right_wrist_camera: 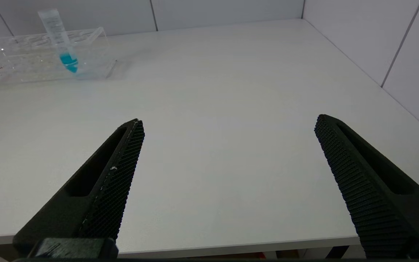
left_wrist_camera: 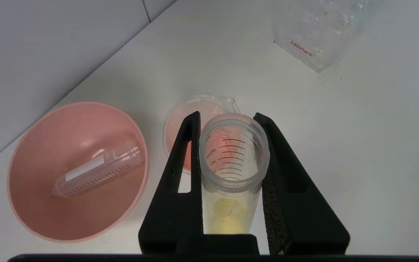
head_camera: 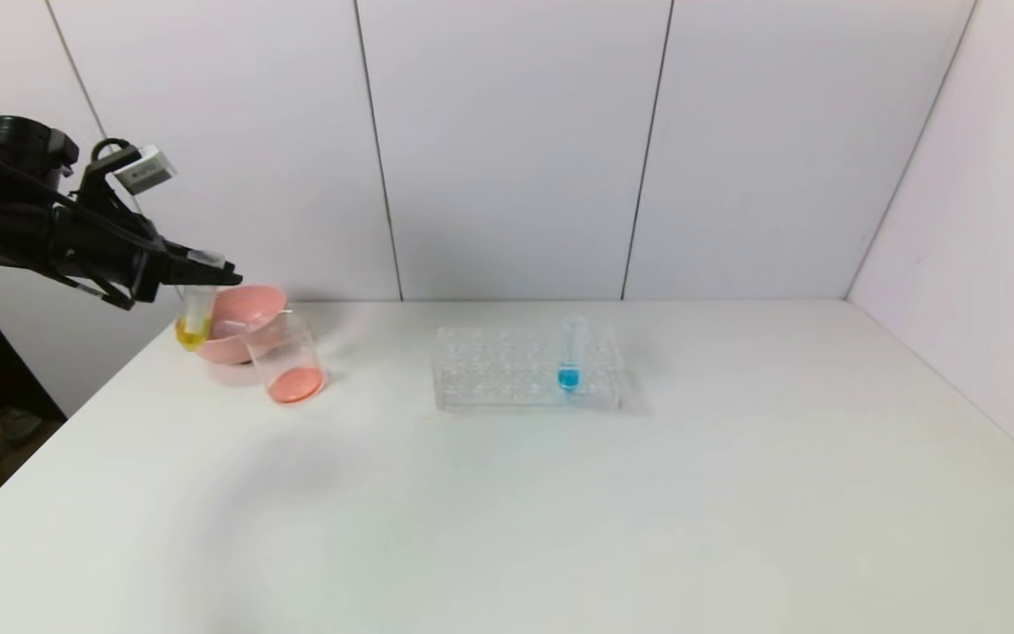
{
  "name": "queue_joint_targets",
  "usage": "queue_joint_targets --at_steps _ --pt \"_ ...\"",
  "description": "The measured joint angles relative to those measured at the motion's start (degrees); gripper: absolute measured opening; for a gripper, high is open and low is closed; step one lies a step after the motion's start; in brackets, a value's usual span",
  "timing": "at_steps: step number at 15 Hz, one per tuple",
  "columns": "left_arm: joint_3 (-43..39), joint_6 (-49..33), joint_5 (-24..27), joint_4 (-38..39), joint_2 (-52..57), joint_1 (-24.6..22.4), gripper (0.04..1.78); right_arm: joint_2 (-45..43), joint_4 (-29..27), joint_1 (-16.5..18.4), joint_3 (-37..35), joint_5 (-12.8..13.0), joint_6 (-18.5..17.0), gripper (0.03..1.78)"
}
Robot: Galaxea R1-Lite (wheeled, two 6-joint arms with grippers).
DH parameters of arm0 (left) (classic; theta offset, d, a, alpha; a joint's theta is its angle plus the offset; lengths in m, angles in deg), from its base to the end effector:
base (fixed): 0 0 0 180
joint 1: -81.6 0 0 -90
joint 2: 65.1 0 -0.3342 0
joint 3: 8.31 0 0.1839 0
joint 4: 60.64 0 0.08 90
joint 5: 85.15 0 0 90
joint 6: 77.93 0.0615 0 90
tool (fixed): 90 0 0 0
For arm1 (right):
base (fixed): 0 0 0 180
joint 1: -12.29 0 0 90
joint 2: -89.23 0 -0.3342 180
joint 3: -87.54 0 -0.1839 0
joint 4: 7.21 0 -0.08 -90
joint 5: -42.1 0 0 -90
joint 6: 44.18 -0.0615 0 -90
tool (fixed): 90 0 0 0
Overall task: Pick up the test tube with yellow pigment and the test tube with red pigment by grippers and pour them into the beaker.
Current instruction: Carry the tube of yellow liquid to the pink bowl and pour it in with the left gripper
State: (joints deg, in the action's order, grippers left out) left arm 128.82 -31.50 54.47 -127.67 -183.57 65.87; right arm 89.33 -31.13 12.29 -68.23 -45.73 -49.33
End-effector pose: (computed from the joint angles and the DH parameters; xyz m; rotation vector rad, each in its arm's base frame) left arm 0.4104 0.0669 0.2630 0.2923 0.4407 -0.7900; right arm -0.0249 -0.0023 0.0763 0.0899 -0.0054 -0.0377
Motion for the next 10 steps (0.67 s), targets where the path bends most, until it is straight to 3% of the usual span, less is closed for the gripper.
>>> queue_joint_targets --at_steps 10 --pt "2.38 5.91 -17.7 -2.21 -2.18 4.96 0.47 0.0 0.02 0.0 0.0 -0.02 0.0 1.71"
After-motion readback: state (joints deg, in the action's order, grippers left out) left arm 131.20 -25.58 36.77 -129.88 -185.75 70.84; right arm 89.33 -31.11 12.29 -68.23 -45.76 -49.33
